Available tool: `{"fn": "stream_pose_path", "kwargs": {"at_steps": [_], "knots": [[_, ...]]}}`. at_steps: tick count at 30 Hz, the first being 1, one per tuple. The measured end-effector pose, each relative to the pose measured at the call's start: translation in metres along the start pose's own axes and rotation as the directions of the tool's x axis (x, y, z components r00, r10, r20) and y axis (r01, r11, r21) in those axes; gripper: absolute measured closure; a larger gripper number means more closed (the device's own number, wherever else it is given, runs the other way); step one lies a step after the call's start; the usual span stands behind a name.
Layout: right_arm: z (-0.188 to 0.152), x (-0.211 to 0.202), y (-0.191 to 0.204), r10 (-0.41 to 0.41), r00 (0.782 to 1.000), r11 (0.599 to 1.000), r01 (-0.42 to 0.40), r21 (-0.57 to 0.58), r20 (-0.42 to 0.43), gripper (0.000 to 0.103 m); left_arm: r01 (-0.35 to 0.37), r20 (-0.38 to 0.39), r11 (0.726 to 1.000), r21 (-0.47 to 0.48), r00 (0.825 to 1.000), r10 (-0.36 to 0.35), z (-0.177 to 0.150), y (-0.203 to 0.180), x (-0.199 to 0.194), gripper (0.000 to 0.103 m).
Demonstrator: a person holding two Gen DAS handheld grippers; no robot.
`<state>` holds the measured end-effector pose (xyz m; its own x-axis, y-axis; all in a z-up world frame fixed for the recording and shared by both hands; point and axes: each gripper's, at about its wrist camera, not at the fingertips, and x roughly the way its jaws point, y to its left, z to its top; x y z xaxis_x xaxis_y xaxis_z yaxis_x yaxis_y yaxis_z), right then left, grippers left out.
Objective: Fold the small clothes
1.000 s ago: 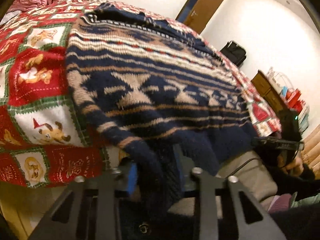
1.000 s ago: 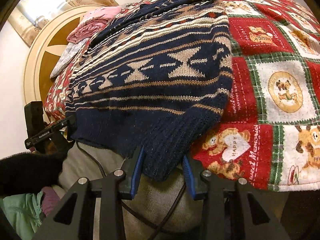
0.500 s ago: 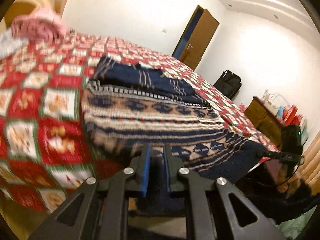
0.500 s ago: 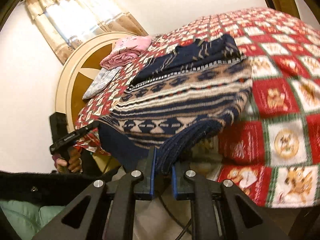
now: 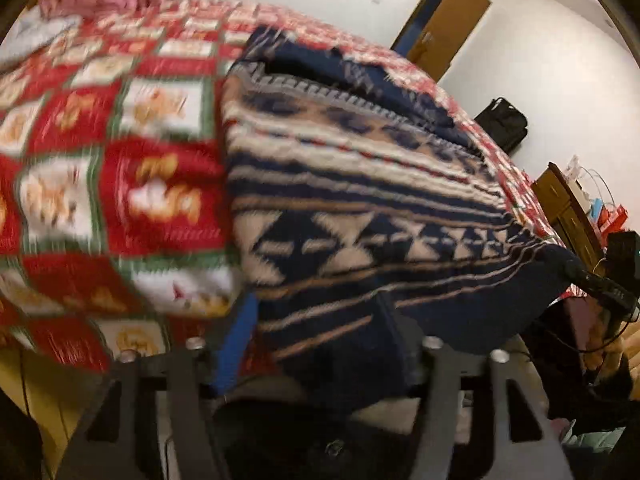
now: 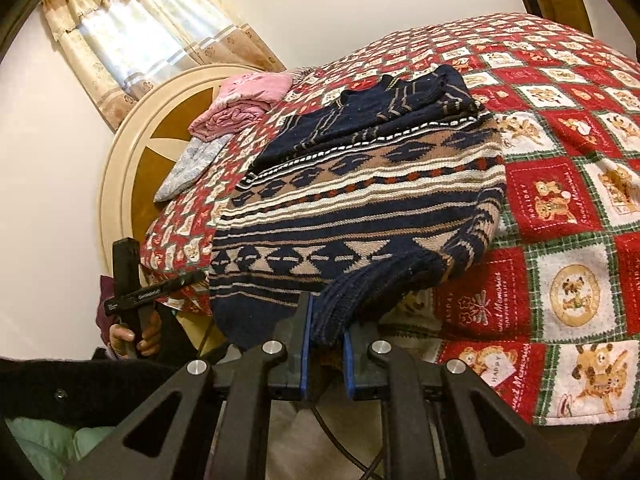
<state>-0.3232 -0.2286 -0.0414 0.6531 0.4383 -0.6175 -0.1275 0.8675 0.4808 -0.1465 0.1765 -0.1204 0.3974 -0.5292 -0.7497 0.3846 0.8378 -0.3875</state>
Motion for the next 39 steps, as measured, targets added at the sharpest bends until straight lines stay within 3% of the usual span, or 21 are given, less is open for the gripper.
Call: {"fn": "stream_pose_path", "kwargs": {"at_steps": [4,7,9,11,13,15,19,28,32,39], "knots": [[-0.001,0.003,0.002,-0.001,1.0,1.0,0.001,-0.007,-0.008,0.09,-0.098,-0.042,0.994,-0.054,0.995,0.095,-0.01,0.015,0.016,0.032],[-0.003,0.006,0.0,-0.002,1.0,1.0,0.002,-0.004,-0.017,0.09,0.017,-0.065,0.991,-0.135,0.998,-0.026,-0.019,0.013,0.029,0.032],[-0.004,0.008,-0.002,-0.003,1.0,1.0,0.003,0.005,-0.024,0.09,0.039,-0.077,0.995,-0.093,0.996,-0.046,-0.022,0.0,0.036,0.032],[-0.006,0.009,-0.002,-0.004,1.0,1.0,0.004,0.006,-0.029,0.09,-0.009,-0.076,1.0,-0.011,0.997,0.008,-0.026,-0.018,0.042,0.033],[-0.008,0.011,-0.004,-0.007,0.999,1.0,0.007,0.01,-0.033,0.09,-0.042,-0.057,0.999,0.02,0.997,0.043,-0.027,-0.026,0.043,0.046],[-0.009,0.011,-0.007,-0.008,0.999,1.0,0.008,0.019,-0.035,0.09,-0.059,-0.044,0.998,0.034,0.997,0.061,-0.025,-0.032,0.038,0.076],[-0.008,0.011,-0.009,-0.004,0.999,0.999,0.005,0.035,-0.033,0.09,-0.142,-0.012,0.989,0.044,0.99,0.143,-0.018,-0.037,0.029,0.089],[-0.005,0.004,-0.006,0.002,1.0,1.0,-0.002,0.026,-0.007,0.09,-0.272,0.127,0.945,0.184,0.96,0.251,0.002,-0.079,-0.005,0.092],[-0.002,-0.004,-0.008,0.018,1.0,0.999,-0.019,0.041,0.026,0.09,-0.306,0.184,0.924,0.229,0.946,0.268,0.009,-0.1,-0.016,0.092],[0.006,-0.012,-0.013,0.058,0.996,0.995,-0.063,0.081,0.062,0.09,-0.299,0.19,0.926,0.228,0.947,0.259,0.023,-0.106,-0.015,0.092]]}}
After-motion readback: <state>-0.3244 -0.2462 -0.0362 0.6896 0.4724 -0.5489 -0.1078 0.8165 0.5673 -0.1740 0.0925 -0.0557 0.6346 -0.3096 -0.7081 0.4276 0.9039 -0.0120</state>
